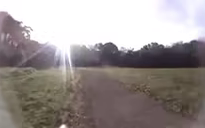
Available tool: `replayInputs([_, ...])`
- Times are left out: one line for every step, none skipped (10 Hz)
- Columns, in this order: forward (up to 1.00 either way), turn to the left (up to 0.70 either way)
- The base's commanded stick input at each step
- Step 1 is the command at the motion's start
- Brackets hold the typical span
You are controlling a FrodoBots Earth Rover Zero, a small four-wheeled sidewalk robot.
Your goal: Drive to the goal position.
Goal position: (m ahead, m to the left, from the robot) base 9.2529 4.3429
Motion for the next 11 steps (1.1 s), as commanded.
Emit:
replayInputs([0.85, 0.00])
replayInputs([0.85, 0.00])
replayInputs([0.85, 0.00])
replayInputs([0.85, 0.00])
replayInputs([0.85, 0.00])
replayInputs([0.85, 0.00])
replayInputs([0.85, 0.00])
replayInputs([0.85, 0.02])
replayInputs([0.85, 0.06])
replayInputs([0.85, 0.23])
replayInputs([0.85, 0.20])
